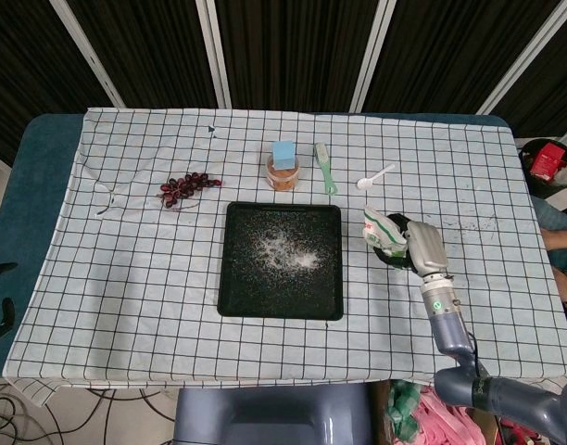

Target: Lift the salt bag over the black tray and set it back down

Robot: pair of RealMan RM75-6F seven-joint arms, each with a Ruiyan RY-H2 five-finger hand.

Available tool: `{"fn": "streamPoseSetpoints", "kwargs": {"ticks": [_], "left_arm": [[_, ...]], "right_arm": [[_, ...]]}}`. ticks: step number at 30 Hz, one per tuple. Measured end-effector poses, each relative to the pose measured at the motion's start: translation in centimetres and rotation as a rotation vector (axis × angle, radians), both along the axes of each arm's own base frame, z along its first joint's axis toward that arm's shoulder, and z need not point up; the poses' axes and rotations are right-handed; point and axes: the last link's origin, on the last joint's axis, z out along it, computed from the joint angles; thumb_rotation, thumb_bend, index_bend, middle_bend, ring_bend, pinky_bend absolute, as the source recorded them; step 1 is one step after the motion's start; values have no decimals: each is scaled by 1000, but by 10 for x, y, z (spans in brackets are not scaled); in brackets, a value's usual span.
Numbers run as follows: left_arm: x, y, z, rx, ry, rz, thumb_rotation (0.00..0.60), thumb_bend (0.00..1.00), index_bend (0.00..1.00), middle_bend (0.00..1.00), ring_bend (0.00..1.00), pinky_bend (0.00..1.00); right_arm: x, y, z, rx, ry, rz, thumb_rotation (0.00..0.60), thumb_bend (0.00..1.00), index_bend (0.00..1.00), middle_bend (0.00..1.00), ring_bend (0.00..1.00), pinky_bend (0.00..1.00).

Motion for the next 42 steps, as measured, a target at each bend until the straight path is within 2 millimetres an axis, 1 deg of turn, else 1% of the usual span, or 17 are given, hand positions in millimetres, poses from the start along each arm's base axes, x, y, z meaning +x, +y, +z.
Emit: {"fn": "streamPoseSetpoints", "kwargs": {"ticks": [4,12,24,32,35,39,42], "left_arm": [[0,0,0,-1,0,2,600,610,221,41,0,0],[0,0,0,-1,-1,2,600,610,221,41,0,0],[0,0,1,1,-2,1,600,610,221,41,0,0],[0,0,1,1,-2,1,600,609,221,41,0,0],[0,0,1,0,-2,2,600,610,221,41,0,0],[0,0,1,0,-3,2,600,610,221,41,0,0],[-1,0,1,0,-3,4,600,609,220,41,0,0]], "right_arm": [[-7,-1,-8,-18,-18,-3,600,392,542,384,504,510],[-13,2,-24,-21,-63,-20,600,392,542,384,504,510],[-20,9,-48,-20,-48,-20,600,390,542,381,502,510],[-19,11,-62,5,-71,-19,600,321,542,348,466,507],[-17,11,-66,10,-86,-25,600,305,541,323,448,487],[-17,11,-69,22,-98,-29,600,273,498,278,415,456],[-14,12,-69,27,-109,-18,600,242,452,244,364,420]]}}
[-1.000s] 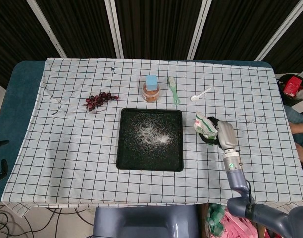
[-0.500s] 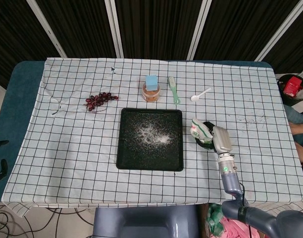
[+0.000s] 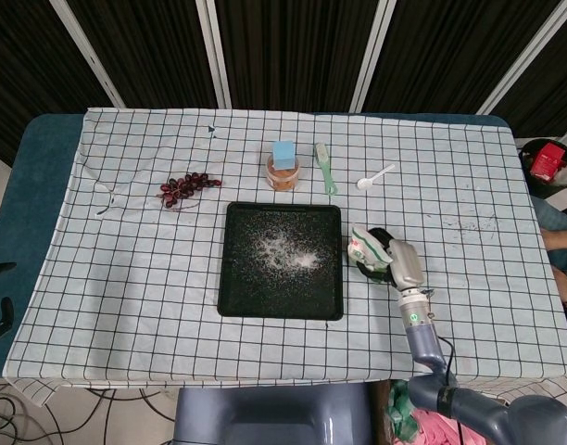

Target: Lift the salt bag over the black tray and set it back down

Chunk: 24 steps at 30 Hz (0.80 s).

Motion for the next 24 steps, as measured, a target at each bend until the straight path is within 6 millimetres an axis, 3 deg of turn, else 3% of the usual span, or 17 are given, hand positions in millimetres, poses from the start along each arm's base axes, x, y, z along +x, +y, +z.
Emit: {"fn": "streamPoseSetpoints", "kwargs": {"ticks": [7,24], "left_arm": [[0,0,0,0,2,1,600,609,216,41,0,0],[0,0,0,2,4,-1,600,610,215,41,0,0]], "right_arm": [[4,5,1,36,-2,25,600,225,416,202,275,359],[13,17,15,49,6,69,600,222,373,178,239,312]]}}
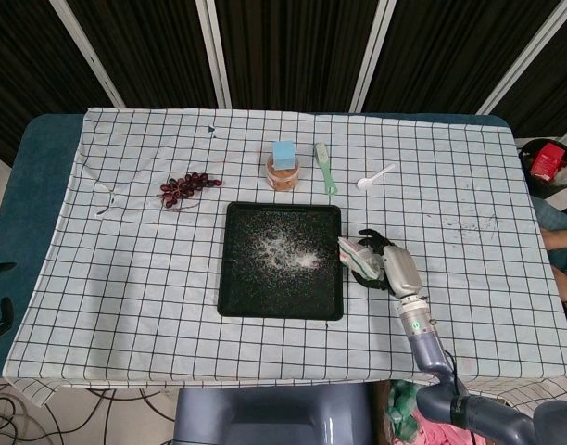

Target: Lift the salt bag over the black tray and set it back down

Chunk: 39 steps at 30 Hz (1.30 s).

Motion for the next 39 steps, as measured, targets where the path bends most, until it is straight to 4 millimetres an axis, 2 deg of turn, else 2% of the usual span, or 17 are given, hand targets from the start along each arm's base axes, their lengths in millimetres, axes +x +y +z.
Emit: {"fn": "streamPoseSetpoints", "kwargs": {"ticks": [6,12,21,31,36,39], "left_arm": [[0,0,0,-1,0,1,600,609,215,41,0,0],[0,0,0,-1,0,0,600,609,215,41,0,0],[1,0,-1,1,1,-2,600,609,215,41,0,0],[1,0,-1,5,2,-4,600,609,215,41,0,0],[2,0,0,11,0,-7,600,609,215,41,0,0],[3,1,1,17,-3,-14,600,609,214,41,0,0]], "right_arm": [[-1,8,14,-2,12,13,600,223,369,176,233,308],[-6,28,35,19,40,16,600,223,368,173,234,307],[-21,63,82,96,160,-7,600,223,368,161,235,307],[-34,93,135,174,407,-50,600,223,355,152,231,288],[-37,102,149,114,468,-59,600,223,300,140,213,288],[-41,109,158,20,546,-49,600,223,275,132,206,288]]}}
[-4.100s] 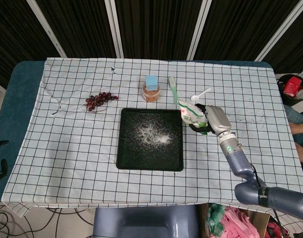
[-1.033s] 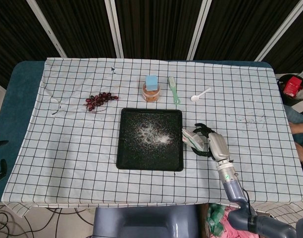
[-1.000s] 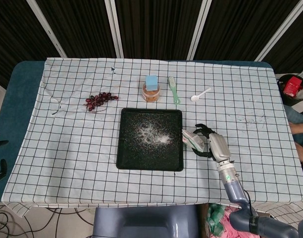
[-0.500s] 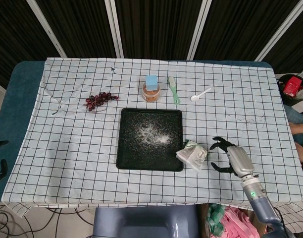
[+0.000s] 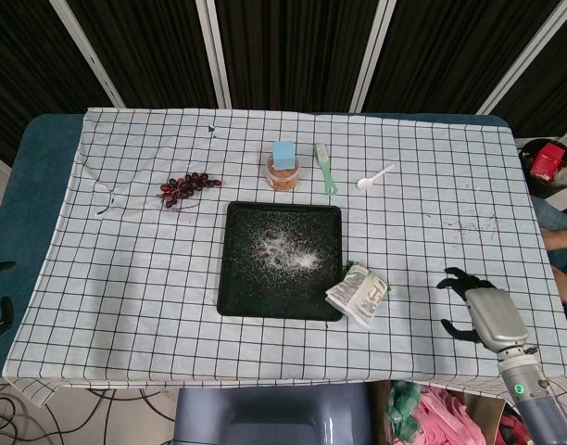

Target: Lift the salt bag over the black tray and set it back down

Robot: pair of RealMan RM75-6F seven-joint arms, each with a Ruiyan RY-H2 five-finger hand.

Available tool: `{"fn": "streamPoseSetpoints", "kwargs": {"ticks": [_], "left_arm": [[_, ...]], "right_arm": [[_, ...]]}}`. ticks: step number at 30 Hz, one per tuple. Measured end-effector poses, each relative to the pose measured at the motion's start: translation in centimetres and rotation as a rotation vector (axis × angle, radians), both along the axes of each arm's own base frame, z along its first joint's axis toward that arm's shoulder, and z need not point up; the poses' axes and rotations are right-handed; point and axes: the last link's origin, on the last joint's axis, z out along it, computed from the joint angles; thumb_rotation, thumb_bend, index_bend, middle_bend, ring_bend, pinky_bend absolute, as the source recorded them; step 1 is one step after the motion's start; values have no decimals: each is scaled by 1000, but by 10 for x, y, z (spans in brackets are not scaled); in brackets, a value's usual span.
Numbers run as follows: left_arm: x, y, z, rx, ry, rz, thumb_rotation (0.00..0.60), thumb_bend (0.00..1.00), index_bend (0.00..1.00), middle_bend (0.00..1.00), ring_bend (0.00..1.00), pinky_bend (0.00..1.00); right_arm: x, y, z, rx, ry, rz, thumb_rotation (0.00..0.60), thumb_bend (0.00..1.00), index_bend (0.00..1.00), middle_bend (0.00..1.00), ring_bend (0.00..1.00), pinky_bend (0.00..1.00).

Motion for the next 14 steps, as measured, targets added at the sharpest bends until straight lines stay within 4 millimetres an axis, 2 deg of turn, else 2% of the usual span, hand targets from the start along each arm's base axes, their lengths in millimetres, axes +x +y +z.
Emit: {"fn": "streamPoseSetpoints", "kwargs": {"ticks": [5,10,14], "left_arm": [[0,1,3,3,3,-10,600,610,214,41,0,0],[0,0,2,-13,20,-21,600,609,213,41,0,0],[0,-1,1,-23,27,-23,600,609,213,41,0,0]], "right_arm": [[-11,22,13,-171,130,46,600,223,262,130,206,288],[-29,50,14,-269,236,49,600,223,256,130,206,288],[-34,56,17,-283,258,41,600,224,252,130,206,288]]}}
